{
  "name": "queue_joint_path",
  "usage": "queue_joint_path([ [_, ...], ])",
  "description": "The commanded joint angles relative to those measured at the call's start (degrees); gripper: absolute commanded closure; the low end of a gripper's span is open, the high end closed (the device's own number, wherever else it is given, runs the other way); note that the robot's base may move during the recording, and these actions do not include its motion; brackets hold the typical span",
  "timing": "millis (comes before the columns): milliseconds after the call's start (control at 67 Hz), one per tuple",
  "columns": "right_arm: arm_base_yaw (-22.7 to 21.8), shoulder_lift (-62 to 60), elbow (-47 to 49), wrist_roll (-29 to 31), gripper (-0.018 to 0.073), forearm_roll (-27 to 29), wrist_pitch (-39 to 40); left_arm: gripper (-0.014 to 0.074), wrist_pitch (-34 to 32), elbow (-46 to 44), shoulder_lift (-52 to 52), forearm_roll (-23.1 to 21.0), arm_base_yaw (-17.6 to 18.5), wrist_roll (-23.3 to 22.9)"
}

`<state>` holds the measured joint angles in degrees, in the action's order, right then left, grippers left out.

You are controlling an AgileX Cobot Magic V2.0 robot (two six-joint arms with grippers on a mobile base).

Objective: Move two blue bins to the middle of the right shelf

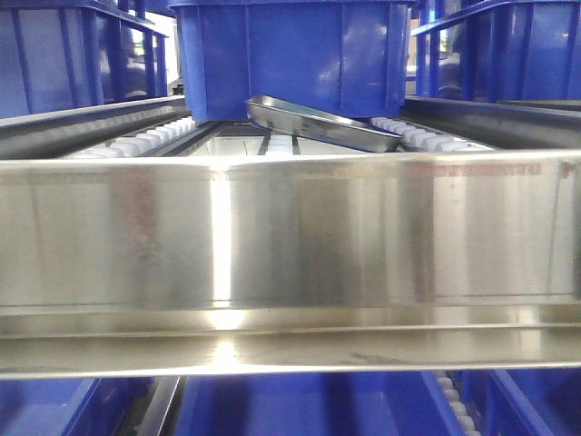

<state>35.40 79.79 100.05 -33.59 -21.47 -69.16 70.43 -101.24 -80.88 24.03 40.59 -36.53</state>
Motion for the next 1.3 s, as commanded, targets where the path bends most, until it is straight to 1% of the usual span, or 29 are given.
queue_joint_path([
  [0,-0.3,-0.5,0.5,1.3,0.0726,-3.3,0.7,0.0707,-1.3,-0.9,1.2,1.3,0.4,0.3],
  [75,-0.2,-0.7,0.5,3.5,0.0726,-3.3,0.5,0.0707,-1.5,-0.9,1.1,1.4,0.3,0.3],
  [164,1.2,-1.4,0.5,3.6,0.0726,-3.3,-0.7,0.0707,-1.5,-0.9,1.1,1.4,-0.5,0.3],
  [239,2.0,-1.7,0.5,3.6,0.0726,-3.4,0.0,0.0707,-1.6,-0.9,1.1,1.1,-1.3,-0.8],
  [313,2.5,-1.7,0.5,3.7,0.0726,-3.7,0.7,0.0707,-1.8,-0.9,1.1,0.1,-2.3,-1.2],
  [388,2.5,-1.7,0.5,3.7,0.0726,-3.8,1.1,0.0707,-1.8,-0.9,1.1,0.1,-2.7,-1.2],
  [1104,2.5,-1.7,0.5,3.7,0.0726,-3.8,1.4,0.0707,-1.7,-0.9,1.1,0.2,-2.7,-1.2],
  [1283,2.5,-1.7,0.5,3.7,0.0726,-3.8,3.2,0.0707,-1.8,-0.9,1.1,0.5,-2.7,-1.2],
])
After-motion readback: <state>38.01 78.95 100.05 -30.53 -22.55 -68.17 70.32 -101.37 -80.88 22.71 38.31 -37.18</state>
